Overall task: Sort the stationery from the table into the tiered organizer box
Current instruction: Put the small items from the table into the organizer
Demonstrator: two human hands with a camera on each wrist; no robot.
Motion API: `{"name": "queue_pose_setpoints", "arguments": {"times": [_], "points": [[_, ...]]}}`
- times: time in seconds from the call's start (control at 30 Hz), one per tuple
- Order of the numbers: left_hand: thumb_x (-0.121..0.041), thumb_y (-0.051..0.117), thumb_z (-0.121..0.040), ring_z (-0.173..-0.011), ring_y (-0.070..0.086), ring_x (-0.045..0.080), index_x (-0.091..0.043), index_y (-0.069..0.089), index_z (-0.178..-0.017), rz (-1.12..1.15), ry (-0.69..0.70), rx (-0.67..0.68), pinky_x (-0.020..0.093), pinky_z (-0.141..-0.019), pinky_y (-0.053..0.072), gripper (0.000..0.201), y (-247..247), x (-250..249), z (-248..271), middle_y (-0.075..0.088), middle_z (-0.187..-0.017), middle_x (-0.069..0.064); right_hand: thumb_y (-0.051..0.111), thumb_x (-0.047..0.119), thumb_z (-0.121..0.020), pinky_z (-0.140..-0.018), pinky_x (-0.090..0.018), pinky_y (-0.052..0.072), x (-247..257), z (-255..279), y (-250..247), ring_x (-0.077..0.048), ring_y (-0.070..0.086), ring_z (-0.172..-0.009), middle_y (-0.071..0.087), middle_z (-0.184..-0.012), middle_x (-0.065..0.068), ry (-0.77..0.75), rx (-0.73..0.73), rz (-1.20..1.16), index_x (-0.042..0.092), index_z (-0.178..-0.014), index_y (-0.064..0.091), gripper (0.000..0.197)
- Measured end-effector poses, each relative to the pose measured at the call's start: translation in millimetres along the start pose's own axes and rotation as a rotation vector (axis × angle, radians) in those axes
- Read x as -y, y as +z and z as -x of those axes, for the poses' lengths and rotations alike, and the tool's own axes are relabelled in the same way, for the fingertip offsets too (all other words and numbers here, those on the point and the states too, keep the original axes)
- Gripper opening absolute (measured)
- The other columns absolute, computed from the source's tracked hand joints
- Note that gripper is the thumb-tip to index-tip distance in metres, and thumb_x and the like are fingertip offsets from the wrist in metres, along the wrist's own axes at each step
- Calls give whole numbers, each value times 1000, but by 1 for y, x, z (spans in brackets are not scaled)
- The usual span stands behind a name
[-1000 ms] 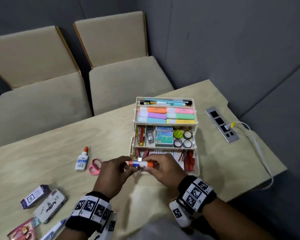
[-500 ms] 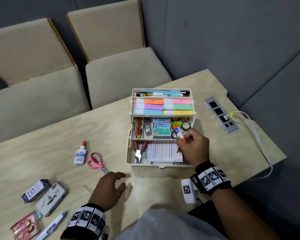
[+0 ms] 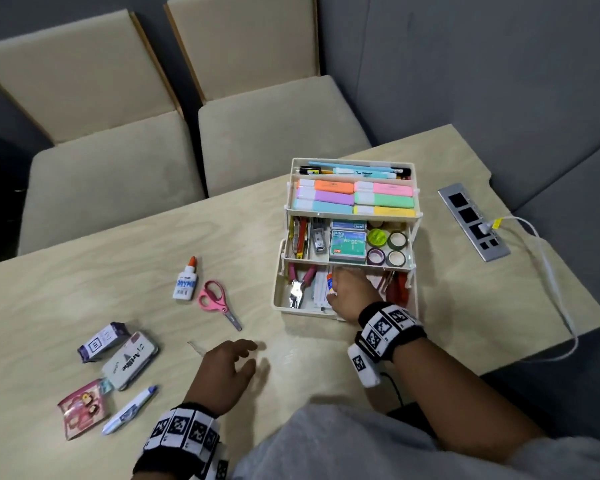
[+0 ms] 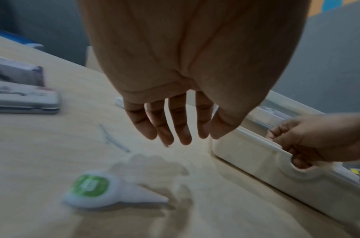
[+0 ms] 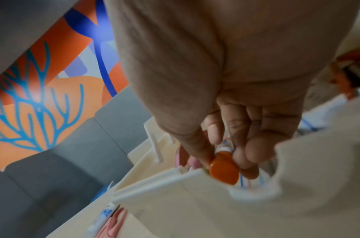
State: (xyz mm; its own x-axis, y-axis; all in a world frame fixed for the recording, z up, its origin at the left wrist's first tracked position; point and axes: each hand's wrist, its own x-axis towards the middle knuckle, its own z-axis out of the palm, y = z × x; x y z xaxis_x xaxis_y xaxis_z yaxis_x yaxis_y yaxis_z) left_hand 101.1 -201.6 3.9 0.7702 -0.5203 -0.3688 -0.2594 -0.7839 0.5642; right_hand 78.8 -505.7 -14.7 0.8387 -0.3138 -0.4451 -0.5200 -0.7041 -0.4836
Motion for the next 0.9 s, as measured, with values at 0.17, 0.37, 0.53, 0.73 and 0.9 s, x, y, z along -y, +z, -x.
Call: {"name": "queue_pose_setpoints", "arguments": {"times": [0.17,0.37,0.53,0.73,0.9], "points": [[-28,63,-83,-86,63,10,-27,70,-107,51,-157,-113,23,-76,42,25,-17,38,33,69,-92,-7,65,23,-85,-68,-26,36,19,-24,14,-33,64,-91,62,-88,-15,40,39,43,10,-73,49,23],[-8,68,-83,-80,64,17,-22,72,-99,103,-375,-255,29,-76,46,22,-36,95,79,69,-82,-4,63,15,-88,-70,-27,36,12,-22,21,-30,62,-79,62,-72,-5,63,-61,-69,18,-67,53,23],[-13,70,-77,-80,65,22,-18,74,-101,-3,-449,-312,28,-72,45,25,-51,152,104,72,-90,4,61,13,-86,-71,-34,46,29,-3,24,-33,62,-77,64,-71,-11,-13,-246,31,15,-71,58,16],[-26,69,-73,-95,61,33,-24,69,-112,-263,-449,-199,40,-75,54,39,-57,202,108,65,-106,7,63,28,-86,-66,-39,48,102,57,61,-19,53,-70,57,-73,2,-406,-155,27,19,-73,58,16],[-29,64,-80,-87,64,30,-23,68,-101,-400,-305,-105,34,-62,52,22,-64,204,99,64,-95,4,61,45,-88,-85,-37,47,146,67,144,-26,57,-106,55,-115,-3,-414,357,444,25,-120,58,38]]}}
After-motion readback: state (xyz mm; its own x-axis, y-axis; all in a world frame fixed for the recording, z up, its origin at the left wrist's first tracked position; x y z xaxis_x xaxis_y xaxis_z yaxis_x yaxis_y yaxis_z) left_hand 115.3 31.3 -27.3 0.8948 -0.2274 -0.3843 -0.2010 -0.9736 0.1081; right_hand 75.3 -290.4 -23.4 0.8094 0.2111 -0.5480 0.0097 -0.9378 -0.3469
